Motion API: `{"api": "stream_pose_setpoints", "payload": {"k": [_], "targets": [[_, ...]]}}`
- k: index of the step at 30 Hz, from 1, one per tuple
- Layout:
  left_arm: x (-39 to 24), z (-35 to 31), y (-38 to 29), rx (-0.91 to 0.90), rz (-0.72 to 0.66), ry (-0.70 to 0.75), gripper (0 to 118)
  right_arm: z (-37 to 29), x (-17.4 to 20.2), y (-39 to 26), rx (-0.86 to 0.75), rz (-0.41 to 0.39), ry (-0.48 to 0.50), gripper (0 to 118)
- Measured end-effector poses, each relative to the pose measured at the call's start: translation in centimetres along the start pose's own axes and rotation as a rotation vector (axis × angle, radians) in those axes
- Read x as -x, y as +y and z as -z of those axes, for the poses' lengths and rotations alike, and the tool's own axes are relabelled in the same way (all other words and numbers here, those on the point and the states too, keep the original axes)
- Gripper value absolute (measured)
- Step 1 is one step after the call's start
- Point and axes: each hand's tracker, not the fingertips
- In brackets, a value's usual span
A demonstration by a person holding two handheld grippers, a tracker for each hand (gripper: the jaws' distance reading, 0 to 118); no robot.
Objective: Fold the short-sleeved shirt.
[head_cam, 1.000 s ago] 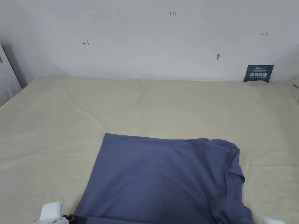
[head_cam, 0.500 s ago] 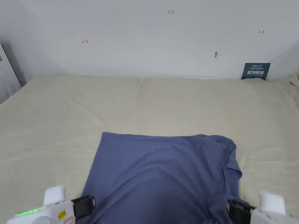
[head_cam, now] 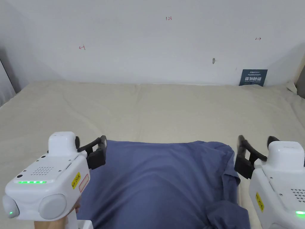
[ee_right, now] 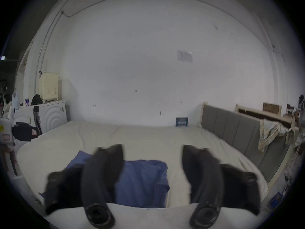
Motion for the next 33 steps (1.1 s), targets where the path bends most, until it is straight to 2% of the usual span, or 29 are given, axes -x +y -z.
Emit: {"api": "stream_pose_setpoints", "payload": {"k": [1,2,3,5,8,12,16,19,20,22,23,24,26,30,32,33], "targets": [[-0.2,-0.1,0.0,0.001,-0.021,-0.018,52,-0.2,0.4,0.2,-0.011,-0.023,-0.008,22],[-0.1,-0.2,0.0,-0.011,-0.049,-0.055,23,-0.1,0.5,0.1,-0.011,-0.028,-0.019,0],[-0.2,-0.3,-0.1,-0.018,-0.082,-0.071,0,-0.5,0.7,0.1,-0.017,-0.025,-0.026,0],[0.4,-0.3,-0.2,-0.005,-0.13,-0.148,0,-0.5,0.6,0.3,-0.003,-0.007,0.009,0],[0.5,-0.1,-0.8,0.011,-0.105,-0.103,0,-0.5,0.7,0.1,0.002,-0.006,0.006,0],[2.3,0.1,-2.7,0.167,-0.135,-0.092,0,-0.3,0.7,-0.7,0.047,-0.003,0.02,0],[5.8,0.4,-5.9,0.411,-0.216,-0.086,0,0.1,0.6,-2.1,0.095,-0.006,0.03,0],[7.6,-0.3,-8.2,0.48,-0.209,-0.025,0,0.2,0.8,-3.3,0.128,0.0,0.037,0],[8.1,-0.5,-8.8,0.506,-0.201,0.007,10,0.2,1.0,-3.6,0.137,0.0,0.036,0],[9.1,-0.7,-10.3,0.568,-0.191,0.06,85,0.3,1.1,-4.3,0.16,0.006,0.041,0],[9.5,-0.6,-10.9,0.606,-0.198,0.065,111,0.4,1.2,-4.5,0.168,0.009,0.044,0],[10.0,-0.3,-11.8,0.658,-0.21,0.076,117,0.5,1.4,-4.8,0.177,0.011,0.048,0],[10.6,-0.7,-13.1,0.648,-0.201,0.064,118,0.5,1.5,-5.2,0.192,0.01,0.053,0],[10.4,-0.3,-15.6,0.729,-0.112,0.132,118,0.5,1.5,-6.0,0.222,0.014,0.06,0],[9.8,0.2,-16.9,0.738,-0.069,0.157,114,0.7,1.4,-6.4,0.239,0.015,0.059,0],[9.5,0.6,-17.5,0.748,-0.043,0.172,107,0.7,1.3,-6.5,0.244,0.017,0.058,0]]}}
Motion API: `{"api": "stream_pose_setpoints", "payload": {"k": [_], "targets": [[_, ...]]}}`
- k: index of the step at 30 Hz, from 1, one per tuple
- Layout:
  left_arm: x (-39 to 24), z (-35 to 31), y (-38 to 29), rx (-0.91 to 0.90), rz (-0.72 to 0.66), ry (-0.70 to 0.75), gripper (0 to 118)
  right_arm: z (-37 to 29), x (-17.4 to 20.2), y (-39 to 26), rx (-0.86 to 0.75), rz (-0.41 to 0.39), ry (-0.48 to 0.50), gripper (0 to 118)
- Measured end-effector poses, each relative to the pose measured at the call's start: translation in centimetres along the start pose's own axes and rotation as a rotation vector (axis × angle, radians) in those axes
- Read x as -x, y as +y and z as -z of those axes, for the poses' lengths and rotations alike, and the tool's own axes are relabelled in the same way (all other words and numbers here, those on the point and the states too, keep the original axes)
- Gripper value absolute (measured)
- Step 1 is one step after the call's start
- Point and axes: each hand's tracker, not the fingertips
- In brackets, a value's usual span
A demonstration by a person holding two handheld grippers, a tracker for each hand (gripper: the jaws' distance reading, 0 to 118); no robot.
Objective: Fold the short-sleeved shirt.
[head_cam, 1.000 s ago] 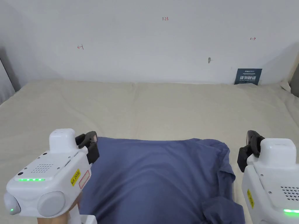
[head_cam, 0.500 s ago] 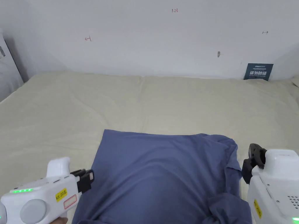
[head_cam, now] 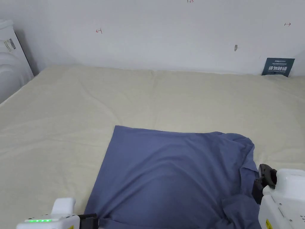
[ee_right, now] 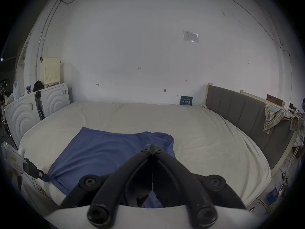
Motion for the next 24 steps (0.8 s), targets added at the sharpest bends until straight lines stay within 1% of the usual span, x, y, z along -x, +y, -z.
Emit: {"api": "stream_pose_setpoints", "payload": {"k": [2,4,5,6,7,8,9,10,11,12,13,14,15,17,20,23,24], "targets": [[-0.6,1.4,-0.3,0.015,0.005,0.012,94,-0.1,-0.4,-0.3,0.009,0.003,-0.005,0],[-0.6,2.9,-0.7,0.058,-0.016,-0.029,78,0.0,-0.8,-0.4,0.022,0.01,-0.014,0],[-0.6,3.2,-0.9,0.059,-0.027,-0.064,61,-0.2,-1.3,-0.7,0.029,0.017,-0.019,0],[-0.6,3.2,-1.0,0.058,-0.055,-0.107,27,-0.3,-1.7,-0.8,0.036,0.024,-0.028,0],[-0.7,2.9,-1.1,0.044,-0.076,-0.124,13,-0.3,-2.0,-1.0,0.044,0.028,-0.04,0],[-0.9,2.4,-1.2,0.018,-0.099,-0.138,10,-0.3,-2.4,-1.2,0.057,0.032,-0.051,0],[-0.9,2.0,-1.1,0.013,-0.093,-0.132,9,-0.3,-3.0,-1.7,0.079,0.035,-0.057,2],[-1.0,1.7,-1.0,0.004,-0.096,-0.139,9,-0.1,-3.6,-2.2,0.112,0.043,-0.056,13],[-0.8,1.2,-0.9,-0.01,-0.102,-0.148,9,0.3,-4.1,-2.8,0.169,0.055,-0.055,32],[-0.6,0.7,-0.6,-0.021,-0.115,-0.17,9,0.8,-4.6,-3.8,0.234,0.072,-0.049,55],[-0.4,0.4,-0.4,-0.035,-0.135,-0.202,9,1.1,-4.9,-4.6,0.31,0.085,-0.033,68],[-0.3,0.1,-0.1,-0.04,-0.153,-0.21,9,1.7,-5.4,-5.9,0.377,0.103,-0.034,74],[-0.1,-0.1,0.1,-0.042,-0.163,-0.213,9,2.1,-5.7,-7.0,0.415,0.13,-0.024,76],[0.1,-0.5,0.6,-0.055,-0.159,-0.2,9,2.8,-6.1,-9.4,0.473,0.168,-0.026,77],[-0.2,-0.9,1.0,-0.066,-0.162,-0.205,9,3.9,-6.0,-11.9,0.551,0.141,-0.052,76],[-0.4,-0.9,1.2,-0.068,-0.159,-0.208,9,4.9,-5.9,-13.6,0.585,0.125,-0.048,76],[-0.5,-1.0,1.2,-0.067,-0.155,-0.204,9,5.1,-5.9,-13.8,0.595,0.126,-0.045,72]]}}
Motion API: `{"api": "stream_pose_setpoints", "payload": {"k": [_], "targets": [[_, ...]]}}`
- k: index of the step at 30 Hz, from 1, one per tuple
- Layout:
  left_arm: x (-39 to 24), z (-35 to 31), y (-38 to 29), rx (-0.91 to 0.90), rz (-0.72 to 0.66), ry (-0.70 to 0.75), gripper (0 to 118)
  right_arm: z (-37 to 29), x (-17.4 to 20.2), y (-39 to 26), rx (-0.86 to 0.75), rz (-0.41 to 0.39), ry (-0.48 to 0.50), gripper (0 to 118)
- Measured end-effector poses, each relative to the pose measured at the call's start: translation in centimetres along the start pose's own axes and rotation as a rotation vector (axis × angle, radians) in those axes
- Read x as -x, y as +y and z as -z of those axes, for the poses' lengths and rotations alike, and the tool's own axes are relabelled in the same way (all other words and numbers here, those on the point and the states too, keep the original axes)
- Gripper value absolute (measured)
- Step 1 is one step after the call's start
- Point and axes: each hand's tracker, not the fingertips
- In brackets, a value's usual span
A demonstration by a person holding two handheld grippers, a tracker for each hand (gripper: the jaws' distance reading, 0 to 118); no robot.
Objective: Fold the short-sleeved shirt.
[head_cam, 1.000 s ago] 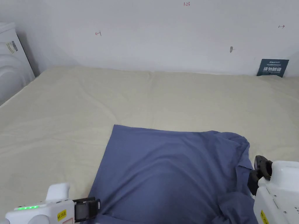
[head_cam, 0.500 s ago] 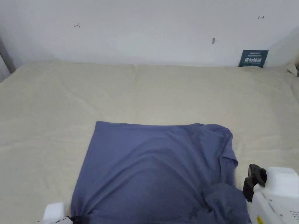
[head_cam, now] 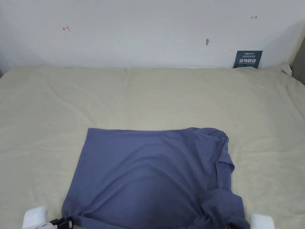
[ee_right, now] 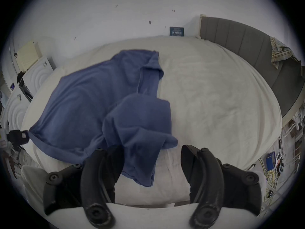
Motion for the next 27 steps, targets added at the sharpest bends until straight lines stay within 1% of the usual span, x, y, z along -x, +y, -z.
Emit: {"api": "stream_pose_setpoints", "payload": {"k": [1,2,3,4,7,10,13,14,15,16,19,22,26,27], "targets": [[0.0,0.0,0.0,0.001,0.003,0.002,9,0.2,0.1,0.0,0.011,-0.004,0.002,62],[0.0,0.0,0.1,0.002,0.006,0.004,9,0.4,0.1,-0.1,0.015,-0.006,0.004,43],[0.1,0.0,0.1,0.002,0.009,0.006,9,0.6,0.1,-0.2,0.016,-0.002,0.025,12],[0.1,0.0,0.2,0.003,0.012,0.008,9,0.6,0.1,-0.2,0.018,-0.002,0.04,3],[0.3,-0.2,0.8,0.005,0.021,0.014,9,-0.4,0.5,0.5,-0.009,-0.007,0.036,2],[0.0,-0.4,2.0,0.008,0.03,0.02,9,-2.2,0.9,2.8,-0.102,-0.012,0.052,2],[-0.5,-0.2,4.1,0.01,0.039,0.026,9,-3.6,1.8,6.0,-0.198,-0.042,0.049,2],[-0.9,0.0,5.5,-0.062,0.097,0.012,9,-3.7,2.1,7.3,-0.223,-0.044,0.054,2],[-1.4,0.2,6.5,-0.07,0.107,0.016,9,-3.7,2.4,8.5,-0.236,-0.042,0.06,2],[-1.5,0.7,7.1,-0.027,0.032,0.007,9,-3.4,2.7,9.4,-0.248,-0.04,0.061,2],[-1.7,3.1,10.2,-0.03,0.044,0.02,9,-1.6,3.8,12.7,-0.256,-0.06,0.057,2],[-1.9,6.2,12.8,-0.01,0.063,0.036,9,1.8,4.3,15.0,-0.244,-0.08,0.043,2],[-1.6,11.7,15.1,0.08,0.072,0.067,9,7.2,4.8,16.7,-0.169,-0.111,-0.008,2],[-1.3,13.0,15.8,0.052,0.093,0.095,9,8.9,4.9,16.9,-0.137,-0.112,-0.017,2]]}}
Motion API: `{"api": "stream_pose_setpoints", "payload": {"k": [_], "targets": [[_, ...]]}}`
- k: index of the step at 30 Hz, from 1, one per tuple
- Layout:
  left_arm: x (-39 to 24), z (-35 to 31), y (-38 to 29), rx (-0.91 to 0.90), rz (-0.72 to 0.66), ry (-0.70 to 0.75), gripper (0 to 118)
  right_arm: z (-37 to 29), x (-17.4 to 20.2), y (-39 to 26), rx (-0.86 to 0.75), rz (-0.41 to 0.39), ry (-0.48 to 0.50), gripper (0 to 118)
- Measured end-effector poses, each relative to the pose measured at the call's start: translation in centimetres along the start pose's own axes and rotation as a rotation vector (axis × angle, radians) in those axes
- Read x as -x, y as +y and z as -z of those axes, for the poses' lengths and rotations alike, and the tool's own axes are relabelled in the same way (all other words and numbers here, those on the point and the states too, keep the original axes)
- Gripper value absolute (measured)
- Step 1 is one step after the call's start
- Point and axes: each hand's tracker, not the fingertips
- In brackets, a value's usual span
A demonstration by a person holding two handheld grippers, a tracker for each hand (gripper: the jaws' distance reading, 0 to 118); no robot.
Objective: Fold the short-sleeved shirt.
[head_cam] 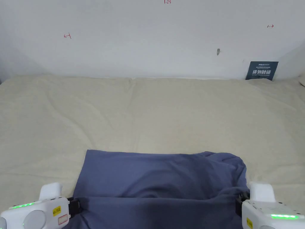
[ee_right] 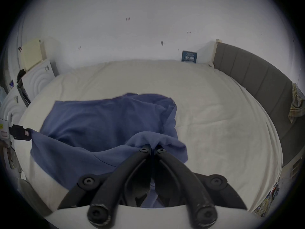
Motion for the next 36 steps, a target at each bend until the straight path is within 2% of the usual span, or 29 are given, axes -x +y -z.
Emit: {"api": "stream_pose_setpoints", "payload": {"k": [3,8,9,10,11,12,13,18,23,26,28,29,30,31,32,33,34,36], "targets": [[0.2,2.9,0.4,0.054,-0.009,0.019,9,3.6,0.1,-0.5,0.08,-0.029,-0.03,2],[0.1,3.8,0.2,0.062,-0.032,0.01,9,5.6,-0.4,-2.1,0.156,0.053,-0.032,5],[0.1,3.5,0.4,0.065,-0.041,0.008,19,5.4,-0.5,-2.2,0.149,0.067,-0.033,17],[0.0,3.0,0.5,0.065,-0.05,0.0,40,5.1,-0.9,-2.2,0.144,0.076,-0.037,32],[-0.1,2.4,0.6,0.067,-0.057,-0.004,71,4.5,-1.1,-2.0,0.135,0.087,-0.035,48],[-0.4,1.3,0.5,0.063,-0.071,-0.016,103,3.7,-1.3,-1.8,0.116,0.099,-0.03,71],[-0.7,0.3,0.5,0.022,-0.071,-0.035,109,2.6,-1.6,-1.4,0.08,0.11,-0.021,82],[-3.3,-8.0,1.1,-0.163,0.007,-0.116,109,-6.6,-1.5,1.9,-0.148,0.115,0.024,84],[-6.9,-16.4,0.9,-0.443,0.109,-0.103,109,-16.4,-1.1,3.8,-0.45,0.082,0.041,84],[-8.9,-20.3,-0.4,-0.649,0.177,-0.06,103,-21.2,0.0,3.1,-0.601,0.046,-0.008,84],[-10.0,-21.9,-1.5,-0.75,0.221,-0.041,82,-23.2,0.7,2.2,-0.654,0.023,-0.042,79],[-10.5,-22.7,-2.3,-0.8,0.243,-0.03,68,-24.0,1.0,1.9,-0.681,0.011,-0.053,66],[-10.9,-23.4,-2.9,-0.843,0.253,-0.028,61,-24.7,1.3,1.5,-0.708,0.001,-0.068,50],[-11.1,-23.8,-3.5,-0.858,0.252,-0.045,54,-25.2,1.5,1.2,-0.722,-0.004,-0.091,39],[-11.1,-24.1,-3.8,-0.872,0.253,-0.079,54,-25.8,1.8,0.9,-0.742,-0.01,-0.103,39],[-11.1,-24.4,-4.2,-0.867,0.237,-0.112,22,-26.0,1.9,0.6,-0.75,-0.008,-0.136,0],[-11.2,-24.6,-4.6,-0.871,0.217,-0.123,4,-26.5,2.0,0.5,-0.753,-0.013,-0.107,0],[-10.8,-24.9,-5.1,-0.847,0.173,-0.192,3,-27.1,2.2,0.2,-0.749,-0.015,-0.08,0]]}}
